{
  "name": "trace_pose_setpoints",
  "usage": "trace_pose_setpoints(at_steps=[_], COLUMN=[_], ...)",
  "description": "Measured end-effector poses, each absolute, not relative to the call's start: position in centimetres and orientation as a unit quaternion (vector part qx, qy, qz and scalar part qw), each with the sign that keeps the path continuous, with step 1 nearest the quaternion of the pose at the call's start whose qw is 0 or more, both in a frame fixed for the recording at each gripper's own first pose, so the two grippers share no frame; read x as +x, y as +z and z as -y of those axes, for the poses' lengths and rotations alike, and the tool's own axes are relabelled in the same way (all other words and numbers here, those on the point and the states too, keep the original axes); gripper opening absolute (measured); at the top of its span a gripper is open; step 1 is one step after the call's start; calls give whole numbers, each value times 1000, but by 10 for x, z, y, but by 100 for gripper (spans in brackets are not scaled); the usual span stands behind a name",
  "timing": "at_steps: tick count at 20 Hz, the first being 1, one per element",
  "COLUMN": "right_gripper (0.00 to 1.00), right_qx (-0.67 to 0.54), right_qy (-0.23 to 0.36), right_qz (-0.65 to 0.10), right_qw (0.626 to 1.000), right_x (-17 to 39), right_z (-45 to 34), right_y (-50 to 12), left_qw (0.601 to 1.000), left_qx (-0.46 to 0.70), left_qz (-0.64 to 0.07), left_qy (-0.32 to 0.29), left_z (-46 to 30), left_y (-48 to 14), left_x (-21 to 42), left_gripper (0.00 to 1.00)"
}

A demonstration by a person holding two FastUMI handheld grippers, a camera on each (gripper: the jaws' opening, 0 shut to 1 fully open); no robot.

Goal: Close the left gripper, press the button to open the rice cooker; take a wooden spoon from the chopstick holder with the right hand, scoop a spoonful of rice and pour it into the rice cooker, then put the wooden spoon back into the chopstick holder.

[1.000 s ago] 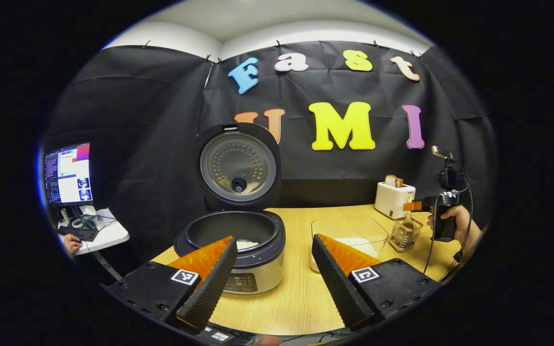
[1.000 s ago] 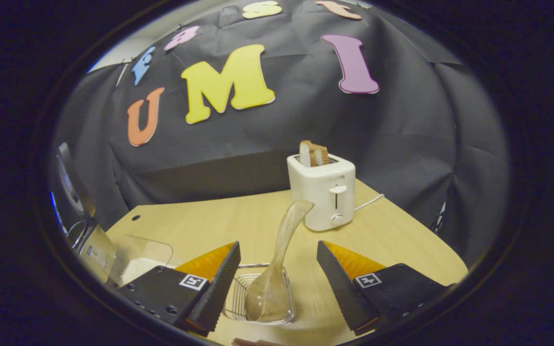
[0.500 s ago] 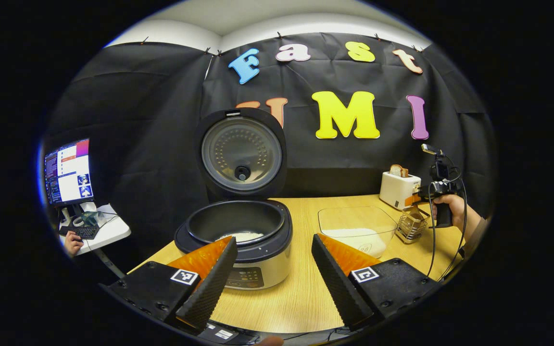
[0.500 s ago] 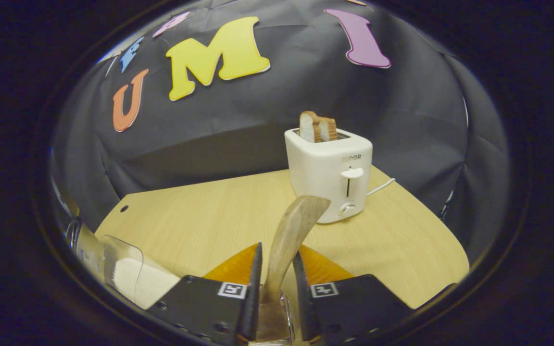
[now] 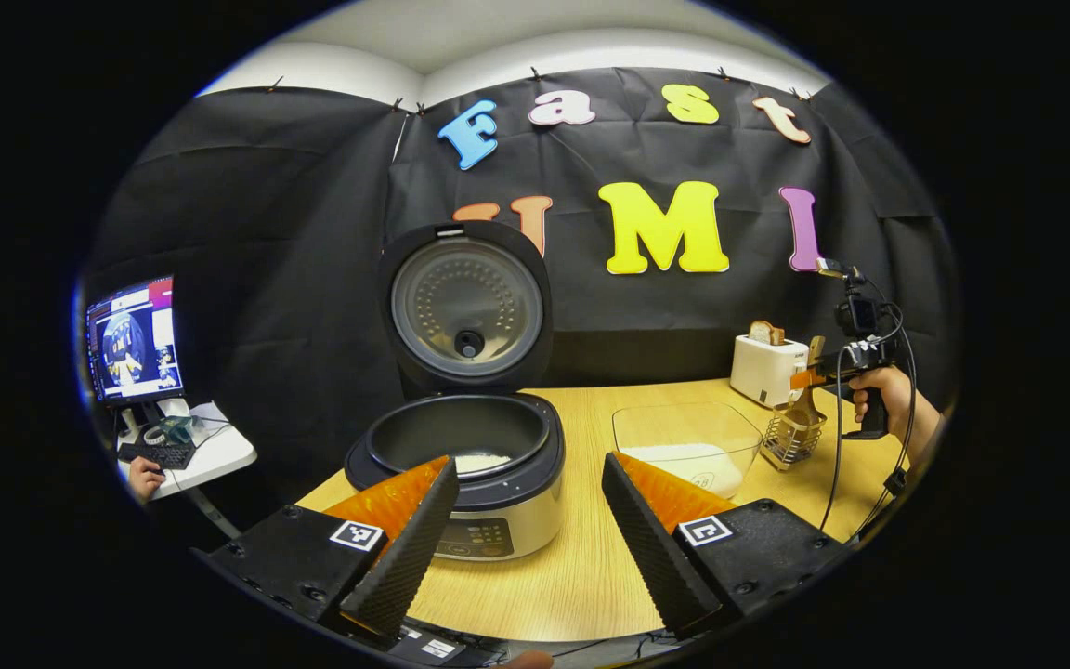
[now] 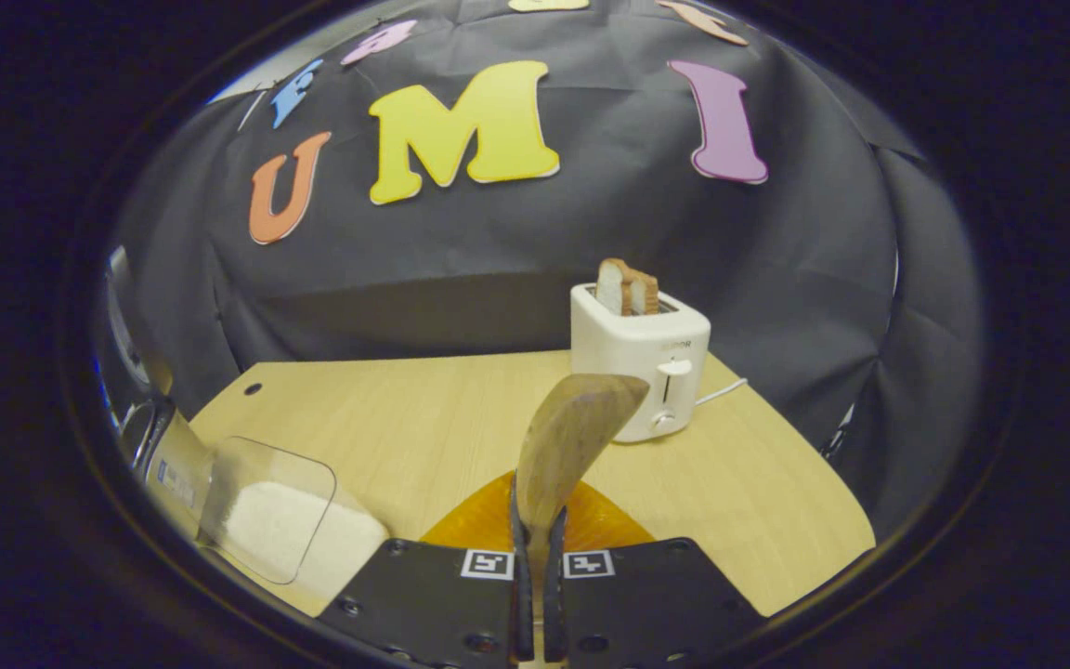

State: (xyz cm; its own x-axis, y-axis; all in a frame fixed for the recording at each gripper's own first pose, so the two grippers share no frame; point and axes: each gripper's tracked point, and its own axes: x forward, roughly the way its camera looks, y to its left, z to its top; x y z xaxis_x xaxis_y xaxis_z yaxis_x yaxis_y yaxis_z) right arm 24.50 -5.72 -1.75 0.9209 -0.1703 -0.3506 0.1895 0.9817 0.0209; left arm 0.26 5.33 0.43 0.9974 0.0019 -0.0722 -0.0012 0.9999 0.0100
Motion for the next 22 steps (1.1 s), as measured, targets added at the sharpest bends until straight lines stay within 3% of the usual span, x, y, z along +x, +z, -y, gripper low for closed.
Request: trace_pose_setpoints(at_steps=[5, 11, 20, 22], right_gripper=[5, 3, 5, 5], right_qx=[-7, -26, 11, 5], right_qy=[-101, -62, 18, 9], right_qz=[-129, -90, -102, -105], right_qw=[987, 994, 995, 994], right_x=[227, 216, 248, 254], right_z=[35, -38, -148, -147], right_y=[40, 83, 45, 24], left_qw=[1000, 1000, 1000, 1000], left_qx=[-7, -9, -9, -11], left_qz=[-20, -22, 2, -2], left_qy=[2, -5, -5, -1], left_z=[-61, -62, -70, -74], left_y=[17, 18, 29, 26], left_x=[-7, -11, -19, -18], left_gripper=[99, 99, 99, 99])
